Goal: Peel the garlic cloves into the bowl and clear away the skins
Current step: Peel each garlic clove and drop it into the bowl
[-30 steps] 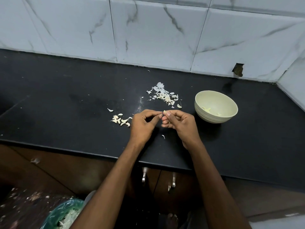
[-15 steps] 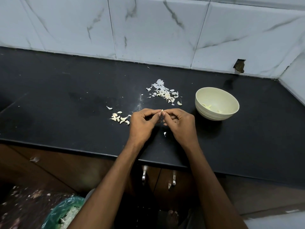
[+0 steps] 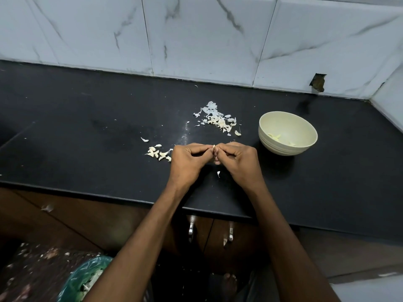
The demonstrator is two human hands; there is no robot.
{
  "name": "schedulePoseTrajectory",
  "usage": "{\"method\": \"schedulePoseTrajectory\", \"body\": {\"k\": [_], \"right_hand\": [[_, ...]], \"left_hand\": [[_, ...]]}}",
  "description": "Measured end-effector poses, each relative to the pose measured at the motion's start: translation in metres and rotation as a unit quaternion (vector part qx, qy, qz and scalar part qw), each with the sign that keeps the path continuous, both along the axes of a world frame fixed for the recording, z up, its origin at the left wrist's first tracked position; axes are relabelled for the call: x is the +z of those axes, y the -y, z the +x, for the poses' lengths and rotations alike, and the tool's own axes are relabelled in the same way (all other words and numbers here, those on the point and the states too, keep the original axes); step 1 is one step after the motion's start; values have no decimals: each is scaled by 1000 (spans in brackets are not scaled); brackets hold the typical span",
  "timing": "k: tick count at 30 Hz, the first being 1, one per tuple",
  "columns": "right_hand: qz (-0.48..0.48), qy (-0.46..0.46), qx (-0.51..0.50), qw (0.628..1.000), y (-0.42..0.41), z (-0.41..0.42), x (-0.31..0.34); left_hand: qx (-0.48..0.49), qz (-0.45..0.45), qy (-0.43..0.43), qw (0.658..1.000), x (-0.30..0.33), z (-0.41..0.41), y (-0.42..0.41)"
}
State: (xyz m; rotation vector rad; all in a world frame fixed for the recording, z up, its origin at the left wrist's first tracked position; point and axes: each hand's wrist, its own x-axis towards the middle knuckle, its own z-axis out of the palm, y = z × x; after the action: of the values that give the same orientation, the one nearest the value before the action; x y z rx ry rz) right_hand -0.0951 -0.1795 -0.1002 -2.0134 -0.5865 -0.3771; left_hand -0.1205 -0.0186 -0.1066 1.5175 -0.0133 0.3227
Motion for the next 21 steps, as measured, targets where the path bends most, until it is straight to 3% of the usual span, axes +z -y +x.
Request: {"method": "schedulePoseTrajectory", "body": {"k": [6,13,21], "right_hand": [[19,-27,1,999,0,-1,2],[179,-161,57,969,-3,-3,8],[162,-139,31,976,-3,-4,6]], "left_hand": [[2,-1,-9,1000,-1,-1,0],[-21,-66,-40,997,4,2,-2],[-46,-99,-33,994,5,2,0]]}}
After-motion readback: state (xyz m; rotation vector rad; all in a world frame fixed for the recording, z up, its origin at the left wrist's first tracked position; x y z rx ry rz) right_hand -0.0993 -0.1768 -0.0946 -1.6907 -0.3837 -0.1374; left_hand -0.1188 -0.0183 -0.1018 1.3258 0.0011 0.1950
